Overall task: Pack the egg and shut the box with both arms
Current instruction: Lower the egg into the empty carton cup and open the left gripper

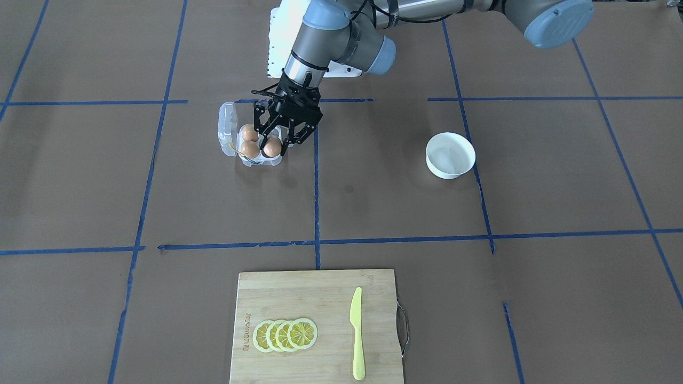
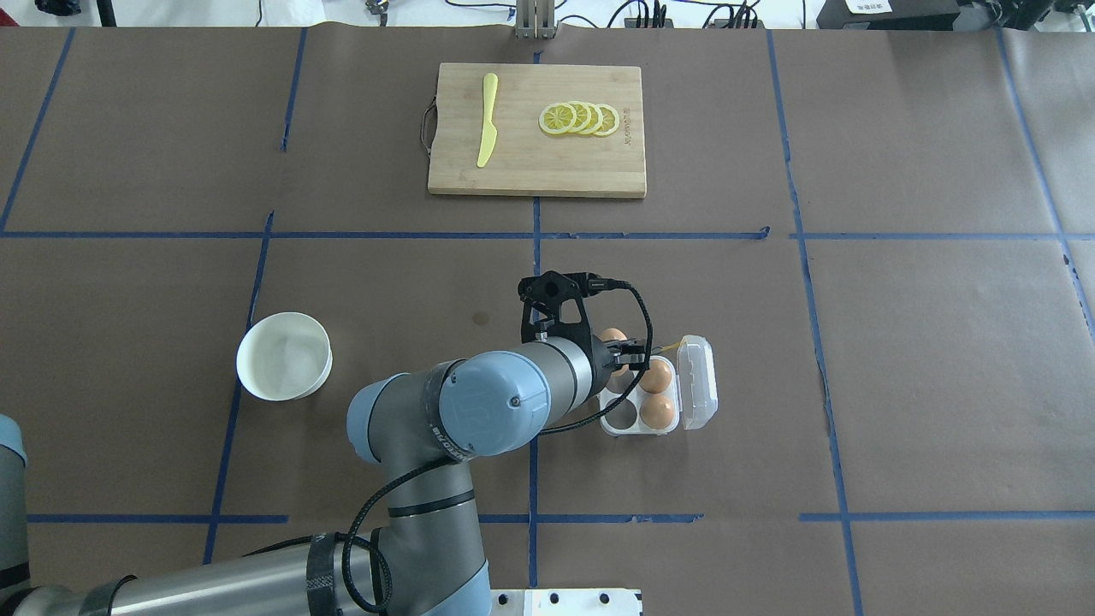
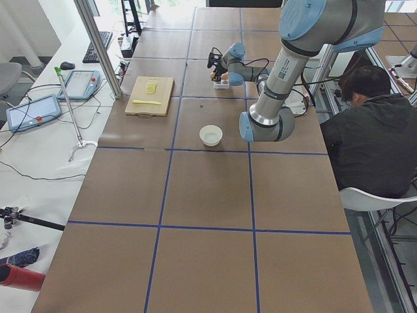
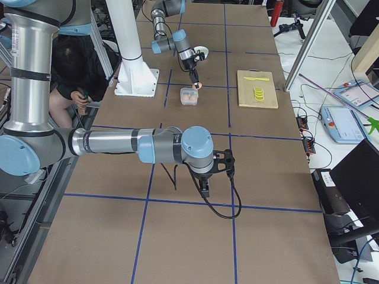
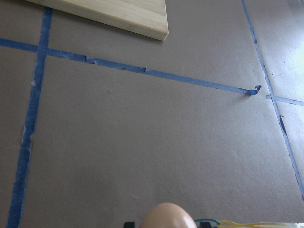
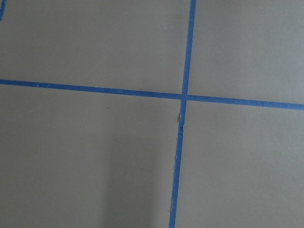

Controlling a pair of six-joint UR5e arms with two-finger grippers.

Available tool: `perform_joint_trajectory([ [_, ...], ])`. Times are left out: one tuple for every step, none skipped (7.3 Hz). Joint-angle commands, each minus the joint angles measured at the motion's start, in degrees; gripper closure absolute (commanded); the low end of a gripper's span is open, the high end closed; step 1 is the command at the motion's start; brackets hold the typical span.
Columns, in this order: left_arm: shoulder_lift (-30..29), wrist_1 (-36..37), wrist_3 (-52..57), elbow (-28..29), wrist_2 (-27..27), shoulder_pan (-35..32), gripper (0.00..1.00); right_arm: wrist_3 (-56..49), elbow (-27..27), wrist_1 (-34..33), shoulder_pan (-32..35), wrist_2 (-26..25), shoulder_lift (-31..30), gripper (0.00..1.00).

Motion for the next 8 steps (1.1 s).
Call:
perform_joint_trajectory([
  [-0.20,-0.50,1.17,0.54,0.00,1.58,1.00,0.05,-0.02,-0.11,0.00,0.48,0.00,0.00],
  [-0.11,-0.50,1.17,0.45,-0.08,2.02,1.00,-0.03,-0.28,-0.11,0.00,0.48,0.00,0.00],
  [-0.11,-0.50,1.26,0.36,-0.09,2.29,1.00,-0.03,-0.46,-0.11,0.00,0.48,0.17,0.00],
  [-0.28,-0.50,0.99,0.02,-0.09,2.29,0.74,-0.03,-0.37,-0.20,0.00,0.48,0.17,0.00],
  [-0.20,-0.58,0.73,-0.07,-0.09,2.29,0.23,-0.03,-0.29,-0.20,0.00,0.48,0.17,0.00],
  [-0.20,-0.58,0.64,-0.42,-0.09,2.20,0.01,0.05,-0.20,-0.20,0.00,0.48,0.17,0.00],
  [-0.20,-0.58,0.64,-1.04,-0.17,2.11,0.01,-0.03,-0.28,-0.20,0.00,0.48,0.17,0.00],
  [-0.11,-0.24,0.73,-2.43,-0.61,1.76,0.01,-0.03,-0.20,-0.20,0.00,0.48,0.17,0.00],
])
